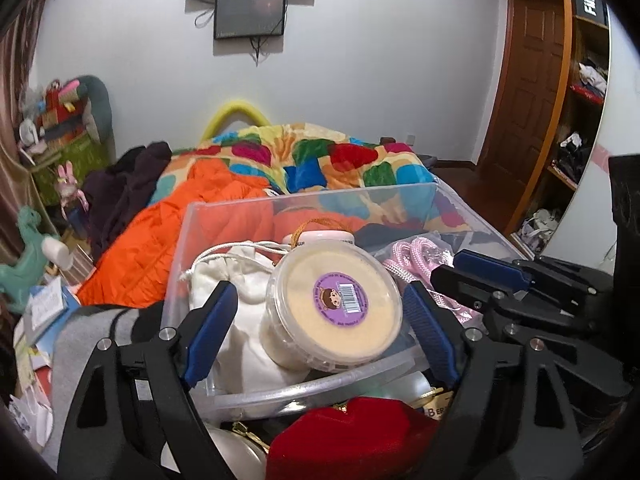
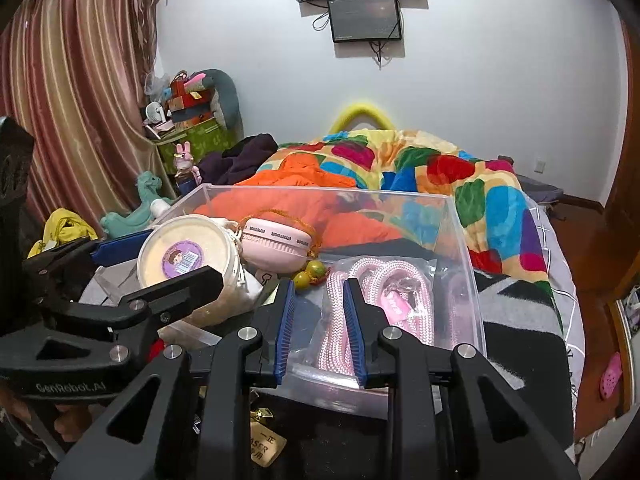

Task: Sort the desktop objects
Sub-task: 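Drop the cream jar and green card into the clear box with both tools, then grasp the white round compact with the left tool, then lift the white compact with the left tool while the right tool grasps the wooden eraser tag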

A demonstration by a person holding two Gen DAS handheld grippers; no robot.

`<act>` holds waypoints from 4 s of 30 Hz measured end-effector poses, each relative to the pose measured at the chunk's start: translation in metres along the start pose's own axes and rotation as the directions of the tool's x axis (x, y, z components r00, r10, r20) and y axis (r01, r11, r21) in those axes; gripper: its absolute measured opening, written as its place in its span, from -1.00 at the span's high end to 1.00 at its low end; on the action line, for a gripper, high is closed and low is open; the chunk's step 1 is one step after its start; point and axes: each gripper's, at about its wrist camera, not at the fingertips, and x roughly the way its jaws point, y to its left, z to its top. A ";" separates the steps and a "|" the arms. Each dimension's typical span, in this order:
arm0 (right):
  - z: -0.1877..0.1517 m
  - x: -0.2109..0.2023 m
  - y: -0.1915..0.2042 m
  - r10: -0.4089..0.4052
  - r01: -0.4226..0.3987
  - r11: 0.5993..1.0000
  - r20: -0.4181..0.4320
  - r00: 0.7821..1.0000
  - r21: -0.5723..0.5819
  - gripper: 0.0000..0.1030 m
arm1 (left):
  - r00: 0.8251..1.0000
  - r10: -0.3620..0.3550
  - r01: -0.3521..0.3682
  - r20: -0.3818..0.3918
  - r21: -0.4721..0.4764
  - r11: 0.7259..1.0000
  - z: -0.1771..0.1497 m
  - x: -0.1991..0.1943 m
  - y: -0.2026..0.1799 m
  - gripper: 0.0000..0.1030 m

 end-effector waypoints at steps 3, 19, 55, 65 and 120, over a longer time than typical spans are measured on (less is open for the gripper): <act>0.000 -0.004 0.000 0.007 -0.007 1.000 0.007 1.000 0.014 0.56 | 1.000 0.003 -0.003 0.019 0.015 1.000 0.002 -0.006 -0.002 -0.66; -0.009 -0.044 0.008 0.024 -0.028 0.997 0.058 0.998 0.069 0.17 | 0.996 0.025 -0.027 0.081 0.020 0.999 0.005 -0.051 -0.001 -0.76; -0.074 -0.024 0.036 -0.096 0.095 0.995 -0.114 0.989 -0.020 -0.27 | 0.988 0.064 -0.068 -0.142 -0.028 0.997 -0.083 -0.039 0.079 -0.82; -0.080 -0.020 0.033 -0.096 0.092 0.995 -0.152 0.984 -0.032 -0.07 | 0.988 -0.036 0.023 -0.149 -0.093 0.995 -0.092 -0.041 0.088 -0.84; -0.068 -0.052 0.016 -0.138 0.142 0.988 -0.066 0.988 0.064 0.20 | 0.999 0.032 -0.032 0.002 -0.152 0.988 -0.083 -0.070 0.094 -0.26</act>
